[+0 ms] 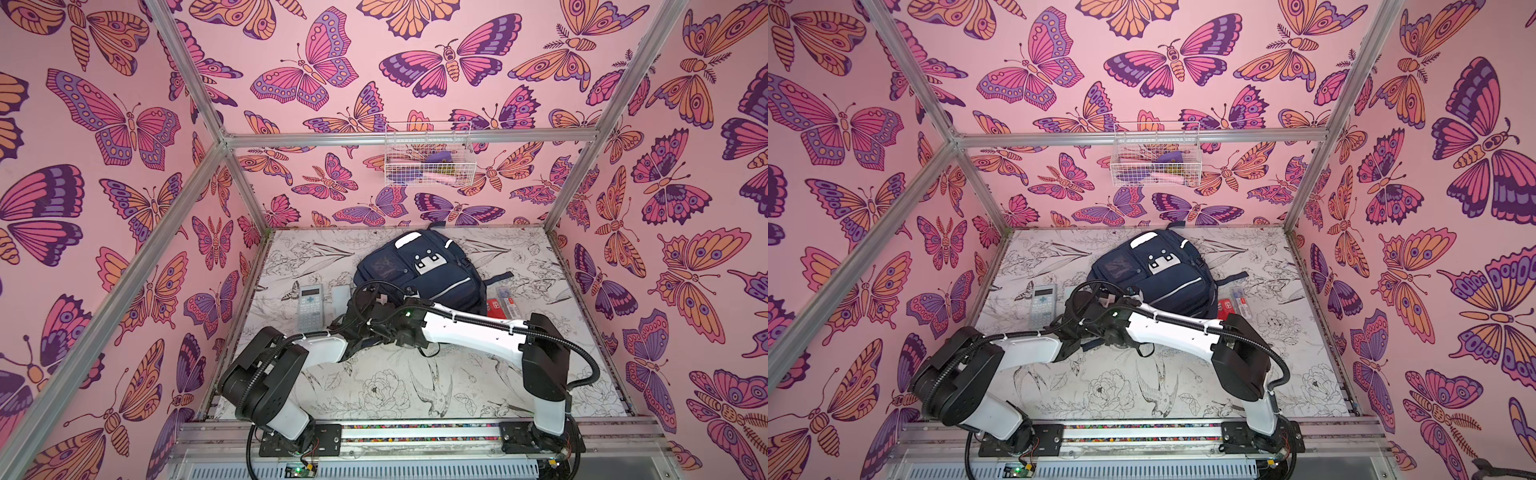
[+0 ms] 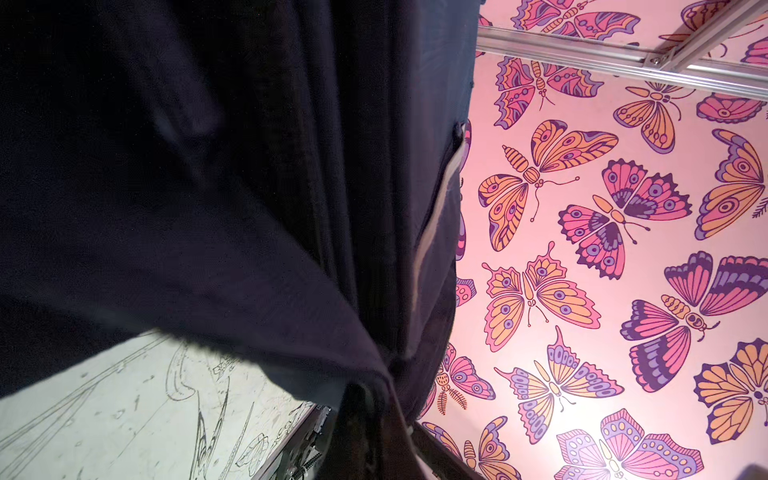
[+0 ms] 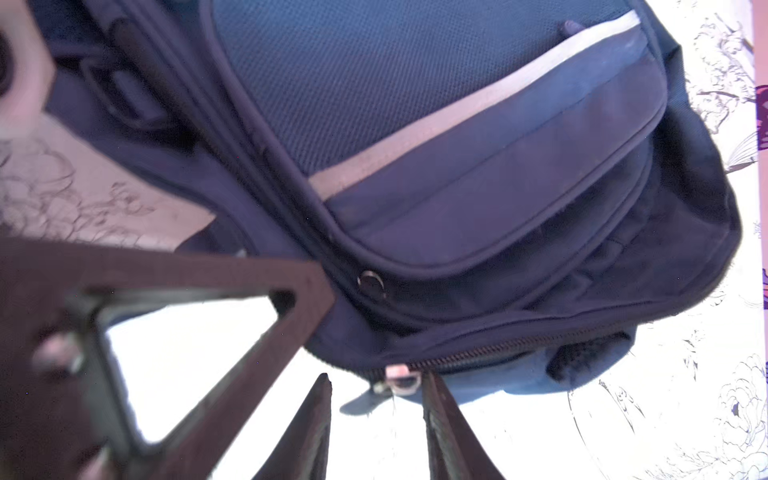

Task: Pack books, pencil case, and school supplies into a backpack
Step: Zip the student bag at the center of the table.

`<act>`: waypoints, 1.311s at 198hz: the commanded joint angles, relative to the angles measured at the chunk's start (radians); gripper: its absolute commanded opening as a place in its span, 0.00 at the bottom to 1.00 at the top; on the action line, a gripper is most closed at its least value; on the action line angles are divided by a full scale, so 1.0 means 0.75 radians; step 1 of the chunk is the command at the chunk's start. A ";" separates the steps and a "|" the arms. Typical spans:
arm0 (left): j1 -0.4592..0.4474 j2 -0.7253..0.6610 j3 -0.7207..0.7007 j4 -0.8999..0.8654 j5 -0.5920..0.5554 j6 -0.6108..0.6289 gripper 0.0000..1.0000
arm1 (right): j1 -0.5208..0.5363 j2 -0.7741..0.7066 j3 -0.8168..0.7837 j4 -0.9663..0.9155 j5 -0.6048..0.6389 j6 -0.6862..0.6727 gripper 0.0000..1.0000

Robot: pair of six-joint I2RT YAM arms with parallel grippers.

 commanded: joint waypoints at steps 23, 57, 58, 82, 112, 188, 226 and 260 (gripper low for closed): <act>-0.023 -0.015 0.046 0.187 0.041 -0.004 0.00 | -0.036 0.057 0.039 -0.011 0.068 0.015 0.38; -0.024 -0.018 0.038 0.187 0.036 0.000 0.00 | -0.040 0.056 0.022 -0.058 0.074 0.039 0.26; -0.023 -0.018 0.038 0.187 0.036 0.001 0.00 | -0.040 0.056 0.021 -0.058 0.073 0.040 0.26; -0.024 -0.006 0.039 0.187 0.034 0.006 0.00 | -0.042 0.031 -0.020 -0.059 0.066 0.048 0.19; -0.024 -0.003 0.039 0.187 0.030 0.013 0.00 | -0.050 0.017 -0.048 -0.061 0.046 0.048 0.18; -0.015 -0.022 0.035 0.075 0.013 0.067 0.00 | -0.058 -0.049 -0.140 -0.002 0.007 0.029 0.00; 0.005 -0.082 0.090 -0.303 -0.064 0.208 0.00 | -0.058 -0.125 -0.161 -0.015 -0.017 -0.008 0.00; 0.078 -0.156 0.116 -0.596 -0.185 0.315 0.00 | -0.062 -0.165 -0.131 -0.085 -0.057 -0.068 0.00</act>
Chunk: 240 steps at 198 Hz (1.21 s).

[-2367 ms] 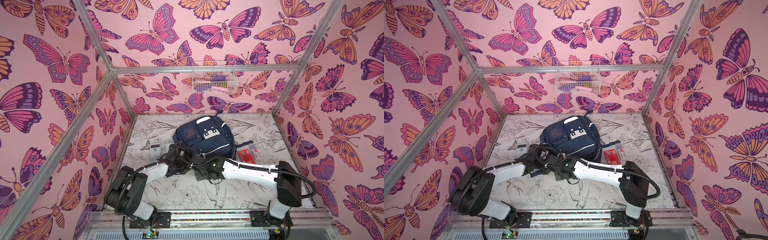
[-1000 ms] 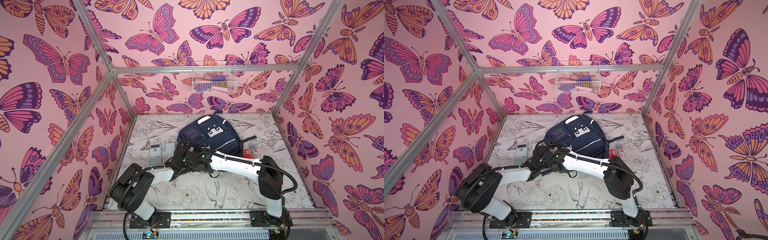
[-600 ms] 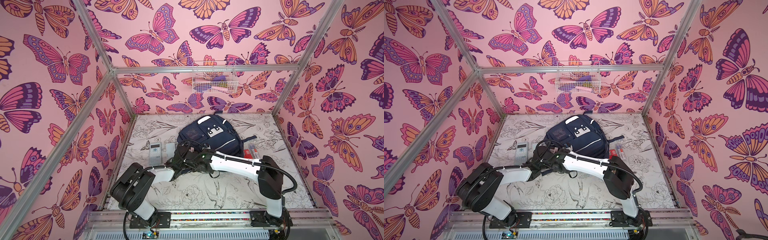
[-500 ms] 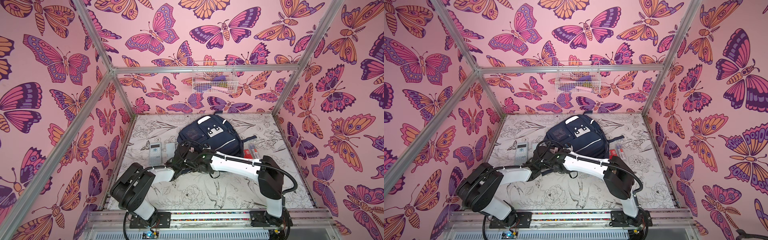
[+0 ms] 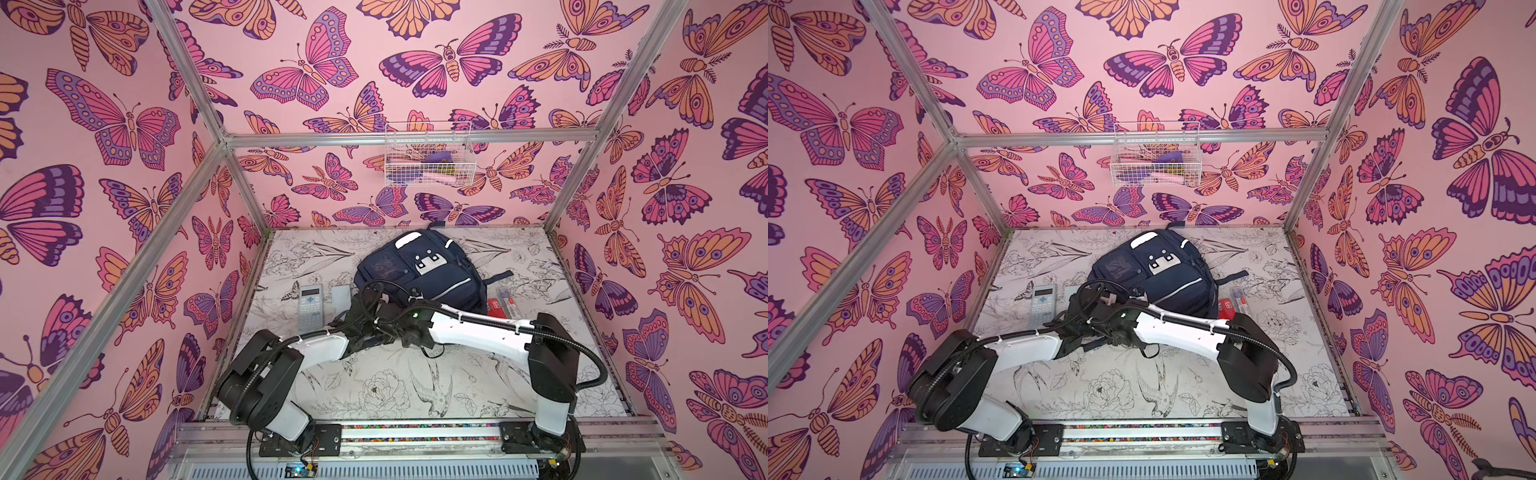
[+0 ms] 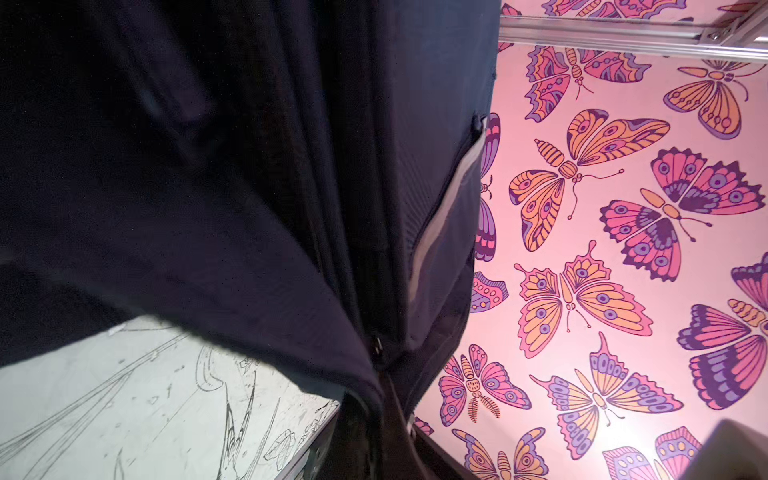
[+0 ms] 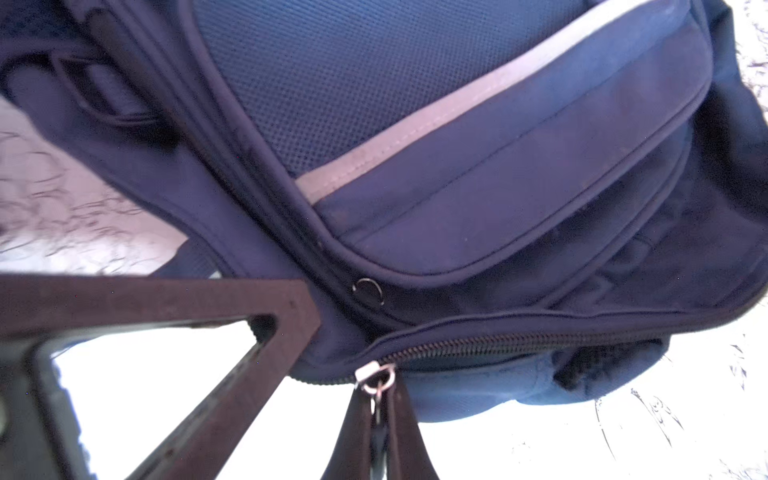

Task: Pack books, pencil case, and school supplies into a backpack
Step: Zip the student bag at the center of the table.

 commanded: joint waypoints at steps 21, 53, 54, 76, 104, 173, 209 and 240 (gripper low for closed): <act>0.186 -0.119 0.013 -0.372 -0.152 0.181 0.00 | -0.039 -0.104 -0.003 -0.230 -0.013 -0.057 0.00; 0.291 -0.138 0.039 -0.436 -0.149 0.259 0.00 | -0.075 -0.125 -0.012 -0.191 -0.157 -0.149 0.00; 0.293 -0.137 0.040 -0.437 -0.150 0.262 0.00 | -0.076 -0.125 -0.011 -0.190 -0.163 -0.152 0.00; 0.335 -0.111 0.085 -0.486 -0.156 0.314 0.00 | -0.107 -0.127 -0.015 -0.194 -0.227 -0.214 0.00; 0.389 -0.065 0.159 -0.585 -0.197 0.392 0.00 | -0.174 -0.198 -0.084 -0.214 -0.188 -0.240 0.00; 0.504 0.100 0.375 -0.782 -0.325 0.535 0.00 | -0.435 -0.495 -0.367 -0.107 -0.293 -0.482 0.00; 0.515 0.203 0.495 -0.825 -0.365 0.588 0.00 | -0.422 -0.538 -0.377 0.110 -0.727 -0.612 0.00; 0.507 0.167 0.521 -0.870 -0.291 0.533 0.38 | -0.390 -0.482 -0.315 0.261 -0.912 -0.580 0.00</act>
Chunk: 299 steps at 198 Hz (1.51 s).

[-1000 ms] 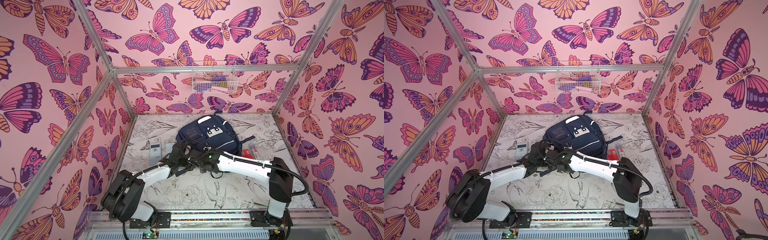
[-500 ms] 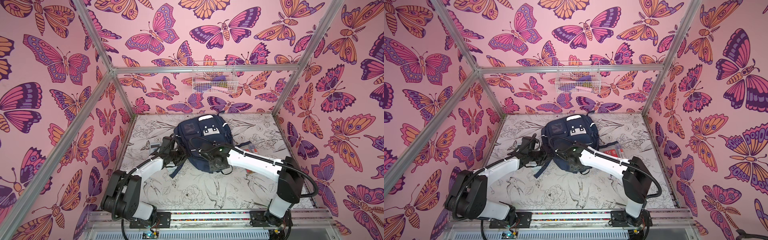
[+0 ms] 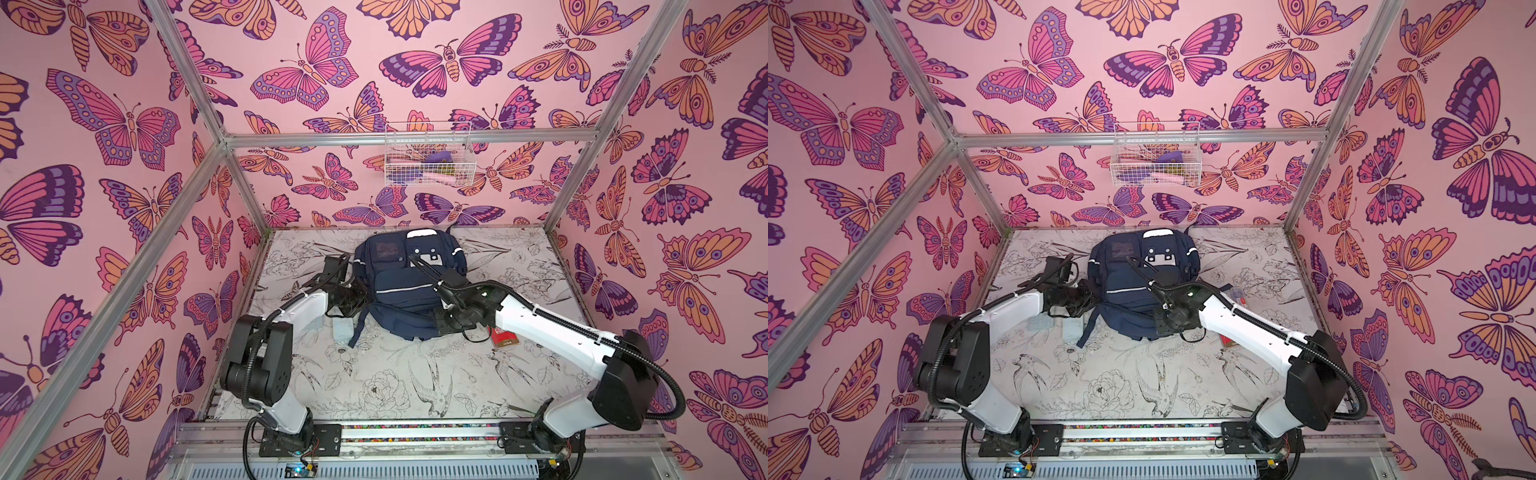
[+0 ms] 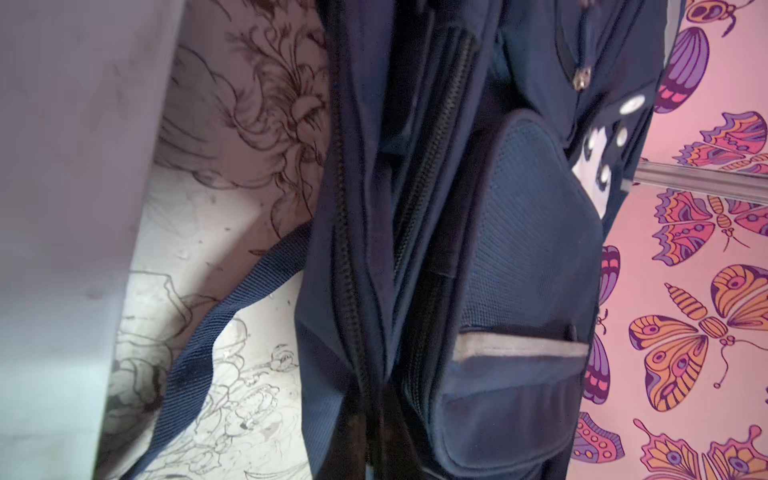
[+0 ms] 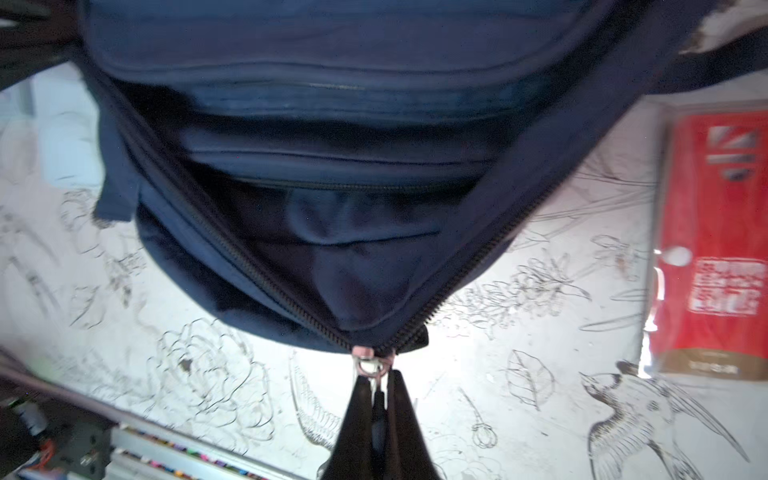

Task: Pack books, pencil case, and school supplies into a backpack
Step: Zip the student bag at the center of the table.

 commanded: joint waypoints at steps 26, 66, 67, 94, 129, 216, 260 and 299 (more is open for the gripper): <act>-0.037 -0.239 -0.070 -0.066 -0.120 -0.105 0.62 | 0.033 0.096 0.151 0.024 -0.257 -0.026 0.00; -0.280 -0.468 -0.192 -0.102 -0.104 -0.367 0.85 | 0.045 0.185 0.251 0.045 -0.297 -0.036 0.00; -0.287 -0.470 -0.192 -0.101 -0.106 -0.372 0.85 | 0.045 0.185 0.252 0.044 -0.298 -0.036 0.00; -0.427 -0.461 -0.204 -0.104 -0.097 -0.512 0.75 | 0.055 0.200 0.259 0.049 -0.289 -0.023 0.00; -0.495 -0.448 -0.246 -0.103 -0.105 -0.628 0.72 | 0.079 0.173 0.237 0.066 -0.276 -0.001 0.00; -0.495 -0.294 -0.154 -0.086 -0.165 -0.591 0.24 | 0.142 0.112 0.183 -0.016 -0.235 0.014 0.00; -0.490 -0.328 -0.190 -0.110 -0.202 -0.567 0.00 | 0.112 0.086 0.155 -0.168 -0.116 -0.056 0.00; -0.486 -0.373 -0.232 -0.129 -0.215 -0.534 0.00 | -0.045 0.040 0.065 -0.238 -0.014 -0.143 0.00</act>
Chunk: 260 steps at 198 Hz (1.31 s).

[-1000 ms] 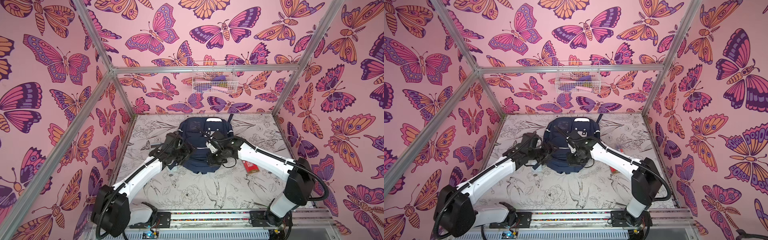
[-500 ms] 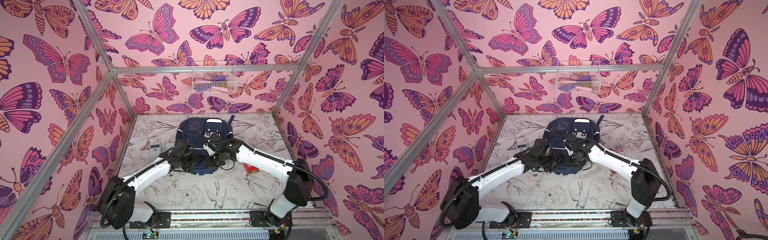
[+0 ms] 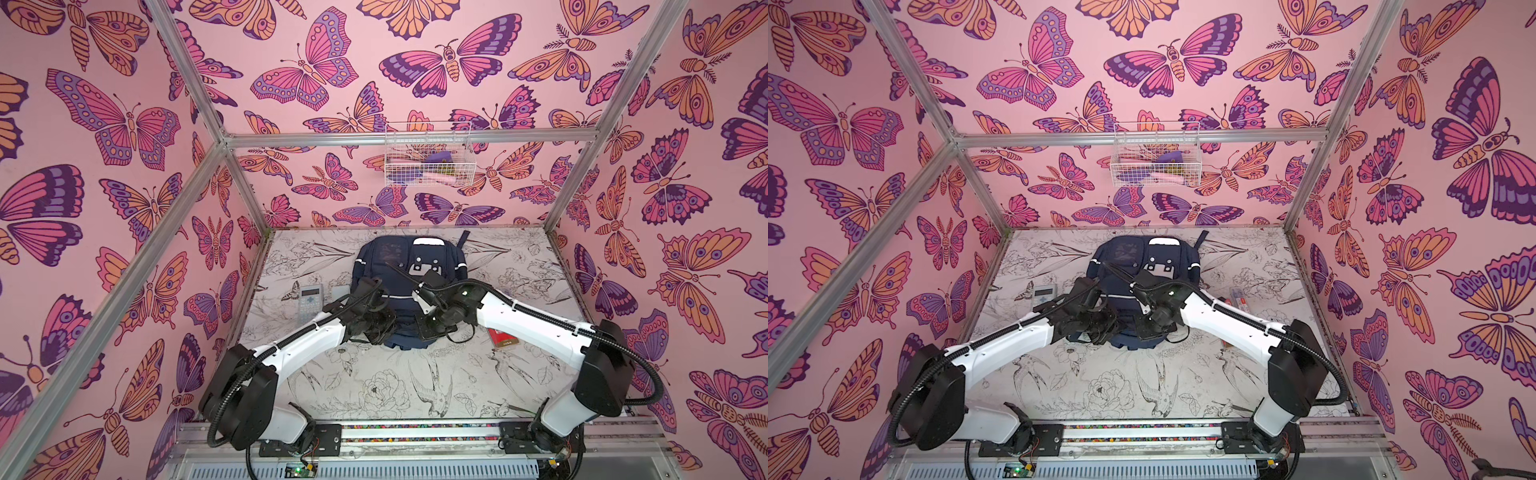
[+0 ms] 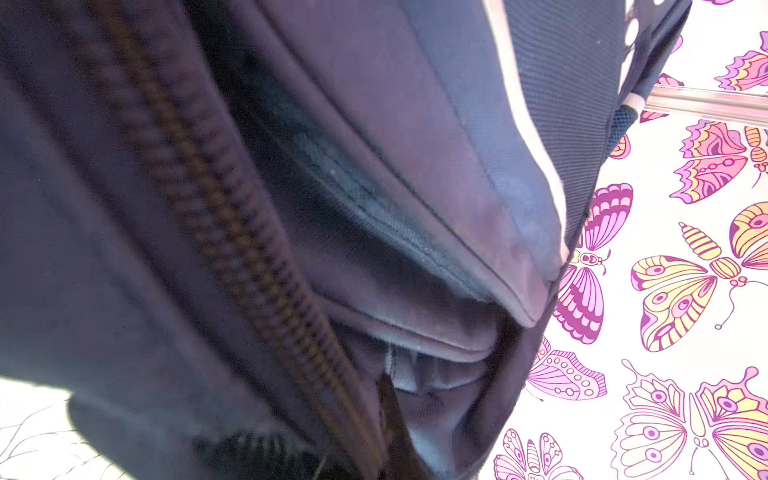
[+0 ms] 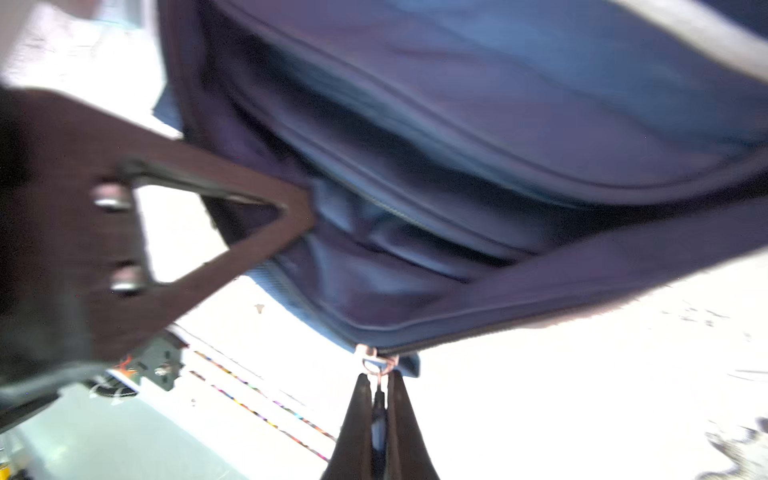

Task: Pack books, pencil case, and school supplies into a backpack
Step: Zip the student bag at the center of the table.

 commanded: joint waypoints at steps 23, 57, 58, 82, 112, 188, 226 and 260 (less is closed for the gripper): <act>0.014 -0.082 -0.062 -0.087 -0.088 0.002 0.00 | -0.179 -0.096 -0.085 -0.154 0.158 -0.153 0.00; 0.011 -0.111 -0.086 -0.095 -0.083 0.026 0.00 | -0.295 -0.009 -0.087 -0.075 0.286 -0.208 0.00; 0.011 -0.112 -0.087 -0.096 -0.082 0.026 0.00 | -0.299 -0.008 -0.087 -0.071 0.287 -0.211 0.00; 0.000 -0.103 -0.090 -0.097 -0.071 0.031 0.00 | -0.379 0.040 -0.087 0.033 0.280 -0.240 0.00; -0.045 -0.059 -0.060 -0.088 -0.064 0.042 0.00 | -0.390 0.133 -0.048 0.105 0.279 -0.288 0.00; -0.106 -0.032 -0.059 -0.056 -0.089 0.007 0.00 | -0.438 0.159 -0.136 0.203 0.308 -0.276 0.00; -0.113 -0.019 -0.041 -0.052 -0.063 0.051 0.00 | -0.447 0.096 -0.157 0.197 0.212 -0.325 0.30; -0.101 -0.091 0.090 -0.154 -0.142 0.180 0.65 | -0.446 -0.137 -0.163 0.117 0.189 -0.330 0.56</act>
